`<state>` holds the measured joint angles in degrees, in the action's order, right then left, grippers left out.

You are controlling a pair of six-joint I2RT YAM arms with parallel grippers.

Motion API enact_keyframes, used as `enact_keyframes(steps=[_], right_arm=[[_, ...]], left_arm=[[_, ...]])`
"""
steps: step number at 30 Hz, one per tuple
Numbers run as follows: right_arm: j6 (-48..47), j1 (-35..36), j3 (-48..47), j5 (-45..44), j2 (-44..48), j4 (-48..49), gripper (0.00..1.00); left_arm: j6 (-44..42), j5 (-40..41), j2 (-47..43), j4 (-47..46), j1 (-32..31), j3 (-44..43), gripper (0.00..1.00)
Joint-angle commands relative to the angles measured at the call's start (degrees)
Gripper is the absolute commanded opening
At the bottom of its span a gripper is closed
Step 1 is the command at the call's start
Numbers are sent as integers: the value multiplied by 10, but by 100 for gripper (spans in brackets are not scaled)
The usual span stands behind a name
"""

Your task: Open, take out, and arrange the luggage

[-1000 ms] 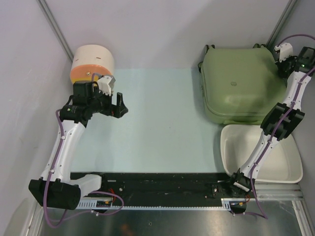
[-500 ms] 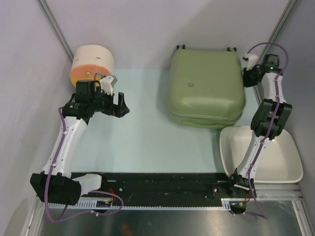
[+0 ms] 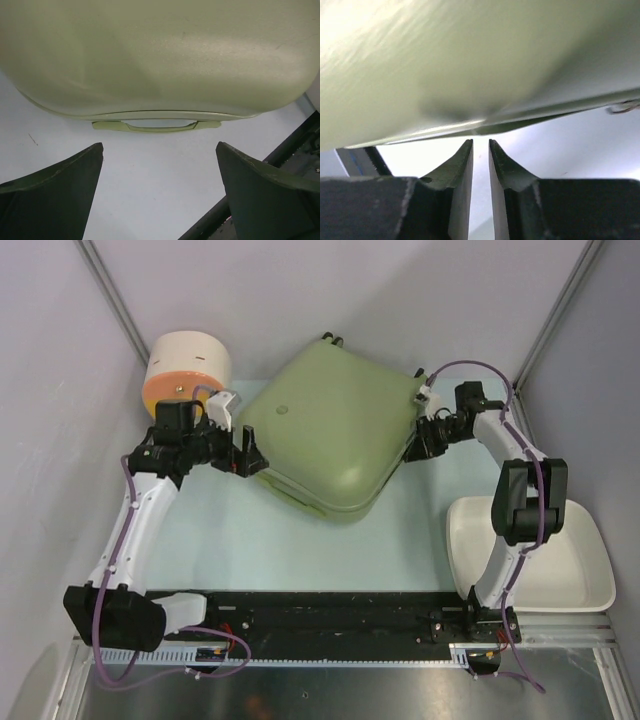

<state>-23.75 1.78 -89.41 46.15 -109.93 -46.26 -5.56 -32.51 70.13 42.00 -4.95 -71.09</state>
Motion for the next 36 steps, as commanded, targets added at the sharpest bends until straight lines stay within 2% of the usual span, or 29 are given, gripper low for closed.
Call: enact_keyframes(steps=[1,3,4,7,10,15,18,19,21,23,32,36], right_arm=[[7,-6,41,43,82,33,28],[1,-13,57,45,103,40,33],[-4,-14,62,47,111,42,41],[-7,-49,83,61,152,56,53],[2,-81,102,80,186,76,58],[26,-92,140,54,247,111,61],[37,-86,172,32,276,126,62],[38,-84,178,27,283,128,62],[34,-85,192,19,295,128,62],[32,-86,200,17,301,122,62],[12,-99,203,8,306,110,62],[15,-100,203,5,300,118,63]], left_arm=[[-1,-47,-55,-17,18,-2,100],[12,-57,-68,-18,32,15,100],[24,-64,-78,-18,38,23,100],[47,-105,-94,-19,70,58,100],[77,-99,-119,-25,80,100,100],[194,-56,-174,-46,86,202,100],[280,-1,-205,-54,85,273,98],[325,34,-212,-53,85,290,95],[394,59,-215,-53,84,336,95],[425,75,-207,-57,73,357,97],[554,134,-124,-92,-19,336,98],[595,133,-66,-106,-30,314,100]])
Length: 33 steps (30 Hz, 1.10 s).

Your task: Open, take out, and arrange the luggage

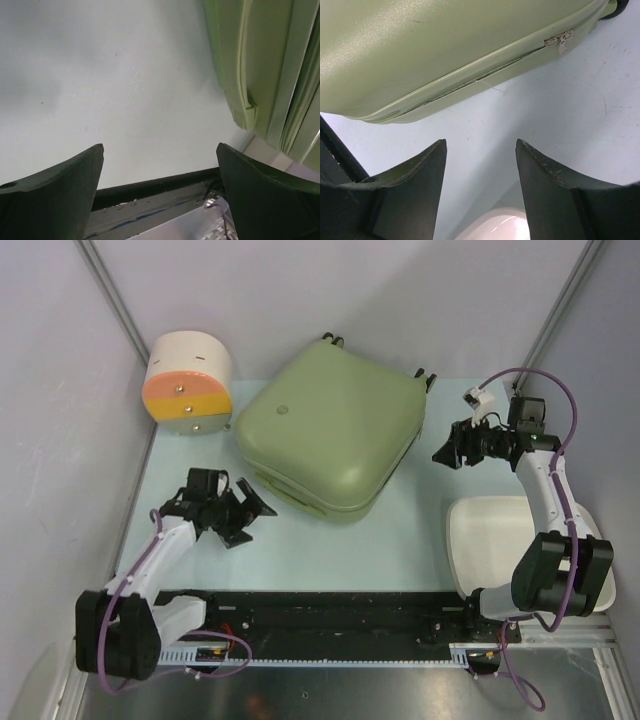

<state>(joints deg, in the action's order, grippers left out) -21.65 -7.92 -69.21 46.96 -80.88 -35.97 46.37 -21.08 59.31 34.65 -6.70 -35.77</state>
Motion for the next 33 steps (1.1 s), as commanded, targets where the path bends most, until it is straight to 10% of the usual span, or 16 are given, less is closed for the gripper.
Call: enact_keyframes(steps=[1,24,33], right_arm=[[-5,-3,1,-4,8,18,63],[18,-9,0,0,2,42,64],[2,-19,1,12,10,14,64]], left_arm=[[80,20,54,-35,-16,-47,100],[101,102,369,-67,-118,-217,90],[20,99,291,-75,-115,-213,92]])
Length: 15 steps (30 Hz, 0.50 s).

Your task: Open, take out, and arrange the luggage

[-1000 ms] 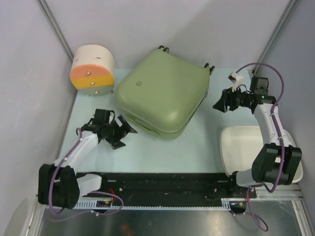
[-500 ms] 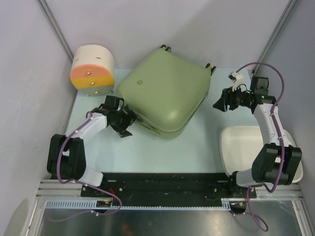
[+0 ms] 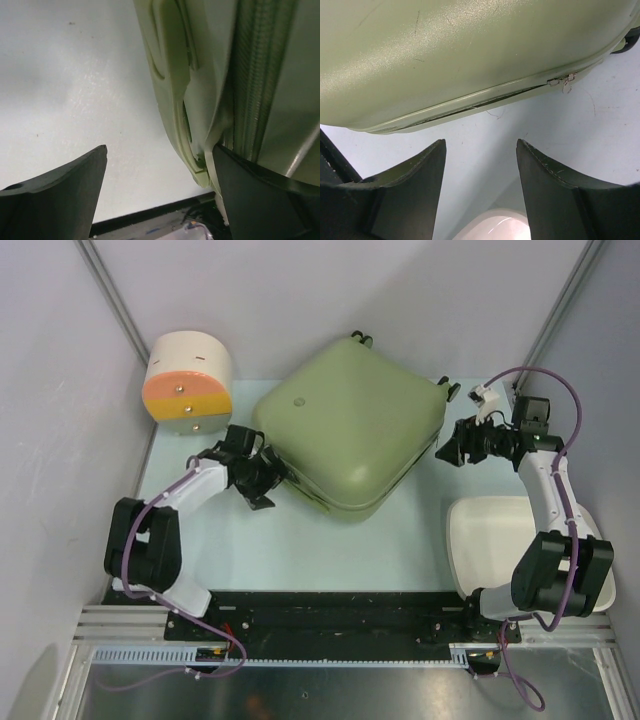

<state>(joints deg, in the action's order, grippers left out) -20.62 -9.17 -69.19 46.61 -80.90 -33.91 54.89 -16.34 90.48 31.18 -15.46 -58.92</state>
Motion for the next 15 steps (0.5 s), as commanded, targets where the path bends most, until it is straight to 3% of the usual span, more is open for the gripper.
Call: enact_keyframes(steps=[1,8,15], right_arm=[[-7,-7,1,16,12,-7,64],[3,-8,1,26,26,-11,64],[2,-11,1,23,37,-11,64]], left_arm=[[-70,51,-58,-39,-25,24,92],[-63,43,-165,-38,-11,99,94],[-33,37,-124,-41,-11,115,94]])
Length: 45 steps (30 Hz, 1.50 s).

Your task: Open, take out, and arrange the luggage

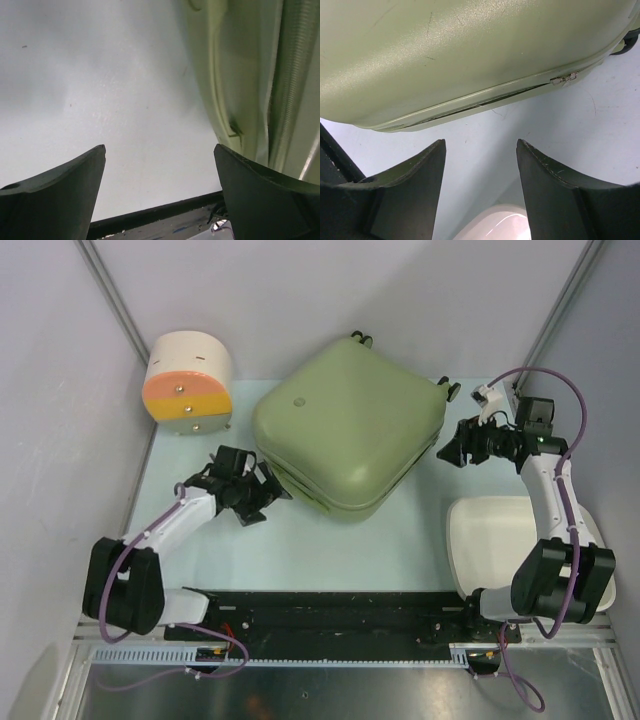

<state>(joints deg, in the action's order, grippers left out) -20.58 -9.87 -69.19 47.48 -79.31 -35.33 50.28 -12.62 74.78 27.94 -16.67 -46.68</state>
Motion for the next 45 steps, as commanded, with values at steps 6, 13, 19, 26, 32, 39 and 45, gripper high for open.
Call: enact_keyframes(steps=[6,13,19,26,32,39,45], right_arm=[[5,-5,1,14,14,3,64],[-7,-19,1,16,8,-6,64],[27,-21,1,9,3,25,64],[34,-32,7,-7,11,32,64],[25,-47,22,-10,21,34,63],[-36,-68,98,23,80,51,63],[-83,-68,205,44,151,137,61]], left_arm=[[13,-17,108,-24,-10,-95,95],[32,-9,132,-27,-11,-106,96],[61,3,194,-28,-20,-123,93],[62,7,252,-28,-48,-148,78],[2,27,223,-16,-36,-117,32],[-73,35,142,31,67,-77,1],[-125,-14,118,47,101,-78,0]])
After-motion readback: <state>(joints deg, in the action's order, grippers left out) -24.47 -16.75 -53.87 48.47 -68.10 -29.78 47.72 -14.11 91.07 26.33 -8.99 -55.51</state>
